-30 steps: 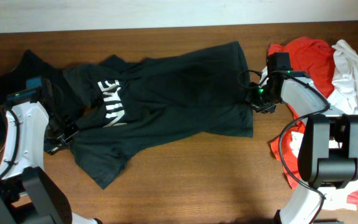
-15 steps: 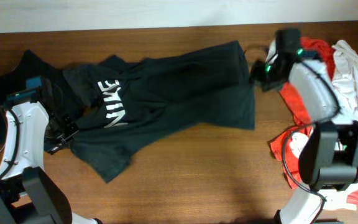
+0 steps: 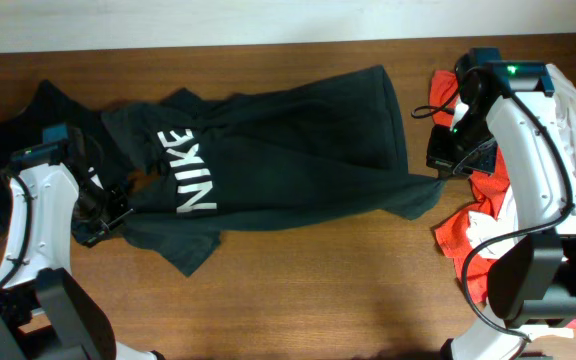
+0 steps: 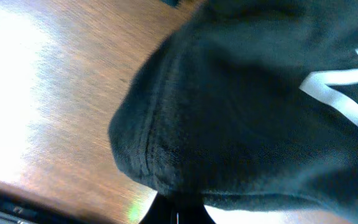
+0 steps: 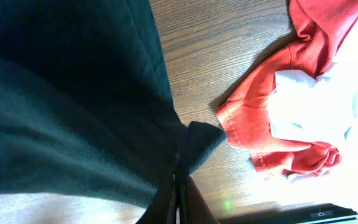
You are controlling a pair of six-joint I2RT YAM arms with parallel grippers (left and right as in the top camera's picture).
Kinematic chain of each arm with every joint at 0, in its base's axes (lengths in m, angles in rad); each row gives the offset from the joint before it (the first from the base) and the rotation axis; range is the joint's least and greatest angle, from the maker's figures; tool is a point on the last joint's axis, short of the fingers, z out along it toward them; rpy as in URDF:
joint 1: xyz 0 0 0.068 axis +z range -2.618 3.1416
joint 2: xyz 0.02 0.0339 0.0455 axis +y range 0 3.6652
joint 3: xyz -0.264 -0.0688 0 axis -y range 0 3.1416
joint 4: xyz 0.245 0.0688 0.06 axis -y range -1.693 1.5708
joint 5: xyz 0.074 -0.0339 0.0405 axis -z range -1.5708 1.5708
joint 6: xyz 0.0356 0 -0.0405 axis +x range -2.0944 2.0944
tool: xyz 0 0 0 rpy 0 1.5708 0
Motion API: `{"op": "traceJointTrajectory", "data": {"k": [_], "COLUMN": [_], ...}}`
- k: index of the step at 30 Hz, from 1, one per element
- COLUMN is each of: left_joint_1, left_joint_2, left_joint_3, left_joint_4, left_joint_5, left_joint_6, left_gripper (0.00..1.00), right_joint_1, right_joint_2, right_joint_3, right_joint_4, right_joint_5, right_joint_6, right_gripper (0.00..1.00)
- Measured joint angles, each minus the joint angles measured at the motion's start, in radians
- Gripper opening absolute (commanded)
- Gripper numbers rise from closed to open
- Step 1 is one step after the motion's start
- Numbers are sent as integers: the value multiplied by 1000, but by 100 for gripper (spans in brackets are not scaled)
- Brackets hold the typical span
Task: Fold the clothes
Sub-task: 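Lift the t-shirt with both grippers and lay it flat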
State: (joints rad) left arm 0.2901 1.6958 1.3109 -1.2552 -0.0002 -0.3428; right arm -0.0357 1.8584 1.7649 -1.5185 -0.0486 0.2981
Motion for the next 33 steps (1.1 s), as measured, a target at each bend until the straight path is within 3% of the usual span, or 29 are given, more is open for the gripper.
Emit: {"op": "traceJointTrajectory", "data": {"k": [4, 11, 17, 25, 33], "left_joint_1": [0, -2, -2, 10, 19], "left_joint_2": [-21, -259, -341, -385, -362], "left_joint_3": [22, 235, 401, 710, 777], "left_joint_4": [8, 11, 4, -16, 68], "left_joint_5": [111, 245, 284, 291, 364], "left_joint_6": [117, 242, 266, 272, 268], "left_gripper": [0, 0, 0, 0, 0], "right_joint_1": [0, 0, 0, 0, 0], "right_joint_2": [-9, -210, -412, -549, -509], "right_joint_3": [3, 148, 386, 584, 625], "right_joint_4": [-9, -45, -50, -49, -36], "right_joint_5": [0, 2, 16, 87, 144], "right_joint_6": [-3, -19, -28, -43, -84], "right_gripper": [4, 4, 4, 4, 4]}}
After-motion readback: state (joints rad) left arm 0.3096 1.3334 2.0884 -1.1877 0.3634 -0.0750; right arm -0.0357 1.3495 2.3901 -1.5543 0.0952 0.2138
